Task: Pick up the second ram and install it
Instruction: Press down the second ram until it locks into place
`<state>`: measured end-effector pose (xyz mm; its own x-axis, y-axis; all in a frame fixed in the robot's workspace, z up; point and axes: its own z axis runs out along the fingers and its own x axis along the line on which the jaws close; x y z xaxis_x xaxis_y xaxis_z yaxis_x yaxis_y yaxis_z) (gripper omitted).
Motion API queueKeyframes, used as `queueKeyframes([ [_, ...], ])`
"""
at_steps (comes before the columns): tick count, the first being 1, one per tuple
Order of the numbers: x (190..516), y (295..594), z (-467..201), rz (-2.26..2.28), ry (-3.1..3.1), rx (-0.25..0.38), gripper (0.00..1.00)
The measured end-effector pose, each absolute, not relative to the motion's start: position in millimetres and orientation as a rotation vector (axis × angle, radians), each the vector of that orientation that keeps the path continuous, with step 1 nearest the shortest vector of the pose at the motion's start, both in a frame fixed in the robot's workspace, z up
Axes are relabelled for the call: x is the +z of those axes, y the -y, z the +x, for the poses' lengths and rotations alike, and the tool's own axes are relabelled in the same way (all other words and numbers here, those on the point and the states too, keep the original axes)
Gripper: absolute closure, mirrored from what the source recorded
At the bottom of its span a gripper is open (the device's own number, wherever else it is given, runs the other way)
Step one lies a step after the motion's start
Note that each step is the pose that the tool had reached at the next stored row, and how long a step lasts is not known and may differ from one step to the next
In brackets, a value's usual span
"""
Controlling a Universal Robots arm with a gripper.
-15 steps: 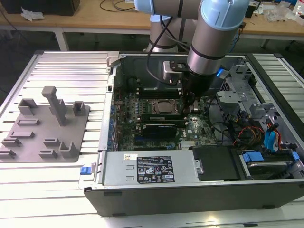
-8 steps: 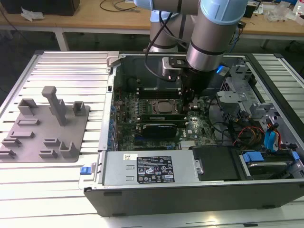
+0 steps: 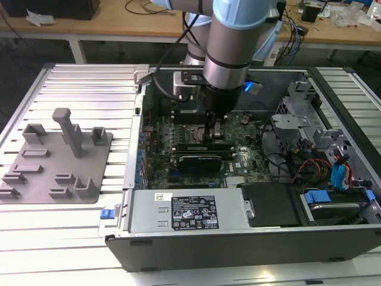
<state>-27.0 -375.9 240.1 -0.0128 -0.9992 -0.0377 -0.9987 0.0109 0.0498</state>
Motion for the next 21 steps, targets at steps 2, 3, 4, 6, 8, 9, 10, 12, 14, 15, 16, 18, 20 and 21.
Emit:
queueKeyframes([
  [2,240.2,375.9,-37.9,2.201,2.228,-0.097,0.92],
  [3,240.1,375.9,-45.3,2.201,2.228,-0.097,0.92],
  [4,240.1,375.9,-49.6,2.201,2.228,-0.097,0.92],
  [6,240.1,375.9,-52.1,2.201,2.228,-0.097,0.92],
  [8,240.1,375.9,-52.4,2.202,2.227,-0.097,0.92],
  [9,239.9,375.9,-52.8,2.201,2.228,-0.097,0.92],
  [10,238.6,375.8,-54.3,2.201,2.228,-0.097,0.92],
  [12,236.5,375.4,-54.9,2.202,2.227,-0.097,0.92],
  [14,234.3,375.4,-55.0,2.201,2.228,-0.097,0.92],
  [15,233.8,375.4,-55.1,2.201,2.227,-0.097,0.92],
  [16,233.5,375.4,-55.1,2.201,2.227,-0.096,0.92],
  [18,231.7,375.4,-55.0,2.201,2.227,-0.097,0.92],
  [20,230.4,375.4,-55.0,2.201,2.227,-0.097,0.92],
  [21,230.1,375.4,-55.0,2.201,2.227,-0.096,0.92],
])
